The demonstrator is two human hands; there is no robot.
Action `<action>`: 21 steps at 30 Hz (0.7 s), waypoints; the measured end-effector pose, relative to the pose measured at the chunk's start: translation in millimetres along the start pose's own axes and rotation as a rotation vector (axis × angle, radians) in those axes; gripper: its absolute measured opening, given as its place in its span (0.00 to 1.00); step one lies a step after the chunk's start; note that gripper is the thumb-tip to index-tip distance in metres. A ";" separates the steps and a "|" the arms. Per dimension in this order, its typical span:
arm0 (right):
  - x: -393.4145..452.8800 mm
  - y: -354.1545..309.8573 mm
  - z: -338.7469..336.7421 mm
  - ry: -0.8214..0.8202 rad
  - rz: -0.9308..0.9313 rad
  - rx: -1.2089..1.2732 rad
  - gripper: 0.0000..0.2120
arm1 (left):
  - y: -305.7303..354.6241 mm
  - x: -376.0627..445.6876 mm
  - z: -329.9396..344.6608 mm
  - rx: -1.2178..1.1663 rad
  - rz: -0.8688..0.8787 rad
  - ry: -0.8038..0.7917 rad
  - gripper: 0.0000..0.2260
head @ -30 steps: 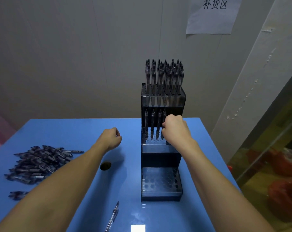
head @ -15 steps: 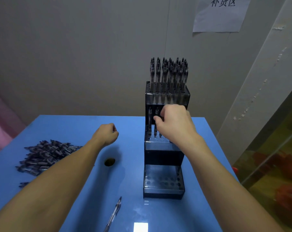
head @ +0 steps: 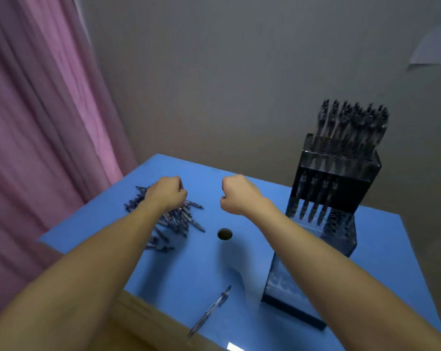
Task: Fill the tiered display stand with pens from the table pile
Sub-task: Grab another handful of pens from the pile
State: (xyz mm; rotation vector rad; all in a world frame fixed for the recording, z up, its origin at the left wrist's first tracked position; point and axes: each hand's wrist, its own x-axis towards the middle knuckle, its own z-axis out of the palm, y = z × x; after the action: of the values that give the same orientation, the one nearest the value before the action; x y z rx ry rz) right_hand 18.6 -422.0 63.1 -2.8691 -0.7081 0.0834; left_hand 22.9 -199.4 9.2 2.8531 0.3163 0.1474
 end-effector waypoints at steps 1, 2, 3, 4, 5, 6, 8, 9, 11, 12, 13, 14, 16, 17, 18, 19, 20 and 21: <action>5.7 -3.7 6.8 -0.035 -0.009 -0.010 0.04 | -9.8 -7.2 -3.1 0.008 -0.025 0.011 0.04; 10.0 -7.6 13.2 -0.071 -0.018 -0.024 0.04 | -18.9 -14.5 -5.4 0.016 -0.046 0.016 0.03; 13.9 -11.3 20.1 -0.105 -0.027 -0.039 0.03 | -28.8 -21.5 -6.8 0.024 -0.071 0.011 0.03; 17.4 -15.3 27.5 -0.136 -0.033 -0.050 0.02 | -38.7 -28.1 -7.4 0.035 -0.099 0.000 0.03; 21.3 -19.0 35.9 -0.165 -0.038 -0.059 0.02 | -48.5 -34.4 -7.8 0.045 -0.129 -0.011 0.03; 24.6 -23.2 44.4 -0.191 -0.042 -0.067 0.03 | -58.1 -40.0 -7.7 0.051 -0.156 -0.017 0.04; 32.5 -32.6 61.3 -0.230 -0.056 -0.070 0.06 | -76.8 -49.5 -6.6 0.059 -0.216 -0.015 0.05; 36.7 -38.0 69.3 -0.240 -0.063 -0.066 0.08 | -85.3 -53.8 -5.6 0.062 -0.250 -0.020 0.05; 45.1 -49.2 82.6 -0.253 -0.075 -0.058 0.12 | -103.3 -59.4 -1.1 0.070 -0.330 -0.043 0.07; 49.1 -55.2 87.6 -0.264 -0.083 -0.056 0.12 | -112.1 -61.3 2.1 0.067 -0.374 -0.058 0.08; 53.6 -60.2 92.7 -0.275 -0.092 -0.056 0.11 | -121.2 -62.4 6.0 0.055 -0.413 -0.076 0.10; 58.0 -65.1 96.6 -0.286 -0.098 -0.056 0.09 | -130.1 -62.8 10.4 0.033 -0.446 -0.097 0.11; 69.0 -74.2 103.7 -0.297 -0.095 -0.046 0.10 | -147.1 -62.6 19.4 -0.027 -0.496 -0.148 0.09; 74.6 -77.6 106.4 -0.296 -0.088 -0.044 0.09 | -154.2 -61.6 23.8 -0.058 -0.518 -0.172 0.08; 80.1 -81.7 108.8 -0.296 -0.078 -0.046 0.08 | -162.0 -60.1 28.1 -0.089 -0.540 -0.191 0.08; 86.7 -86.3 111.8 -0.298 -0.068 -0.051 0.06 | -169.5 -57.8 31.3 -0.126 -0.568 -0.209 0.08; 93.5 -90.2 114.7 -0.297 -0.057 -0.059 0.05 | -176.3 -54.6 34.3 -0.168 -0.592 -0.220 0.08; 99.7 -93.8 117.2 -0.295 -0.043 -0.067 0.05 | -181.9 -50.3 36.8 -0.215 -0.613 -0.226 0.08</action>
State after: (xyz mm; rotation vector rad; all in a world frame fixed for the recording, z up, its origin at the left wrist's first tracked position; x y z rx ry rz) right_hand 52.6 -274.6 -34.9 -2.9354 -0.8384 0.4935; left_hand -57.8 -49.0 -79.3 2.4013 1.0257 -0.2431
